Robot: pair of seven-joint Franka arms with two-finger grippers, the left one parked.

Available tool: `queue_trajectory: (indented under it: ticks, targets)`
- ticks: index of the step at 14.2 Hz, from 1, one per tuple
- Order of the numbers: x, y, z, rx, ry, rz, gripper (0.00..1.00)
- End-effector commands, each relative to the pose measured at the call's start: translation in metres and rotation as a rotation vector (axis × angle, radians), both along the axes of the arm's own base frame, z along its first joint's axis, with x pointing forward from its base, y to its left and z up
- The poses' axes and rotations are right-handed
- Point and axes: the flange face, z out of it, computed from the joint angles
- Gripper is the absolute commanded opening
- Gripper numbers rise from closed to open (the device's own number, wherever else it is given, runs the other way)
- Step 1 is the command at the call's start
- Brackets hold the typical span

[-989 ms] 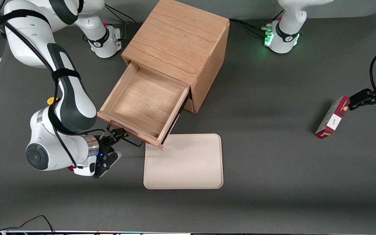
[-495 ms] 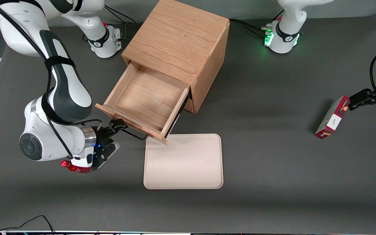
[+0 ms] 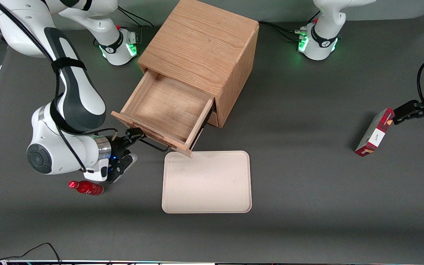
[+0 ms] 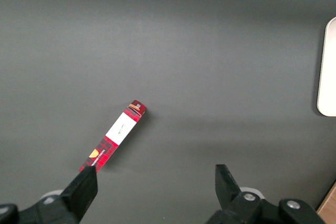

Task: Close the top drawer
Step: 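Push the drawer front with the right gripper into the cabinet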

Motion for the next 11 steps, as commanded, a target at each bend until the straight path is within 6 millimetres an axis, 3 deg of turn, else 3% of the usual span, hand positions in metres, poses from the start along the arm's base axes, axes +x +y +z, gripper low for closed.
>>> queue_trajectory:
  ticks: [1, 8, 11]
  targets:
    - [-0.023, 0.002, 0.006, 0.010, 0.009, -0.032, 1.00]
    - [-0.045, 0.018, 0.008, -0.011, 0.036, -0.111, 1.00]
    - [-0.053, 0.036, 0.010, -0.016, 0.031, -0.128, 1.00]
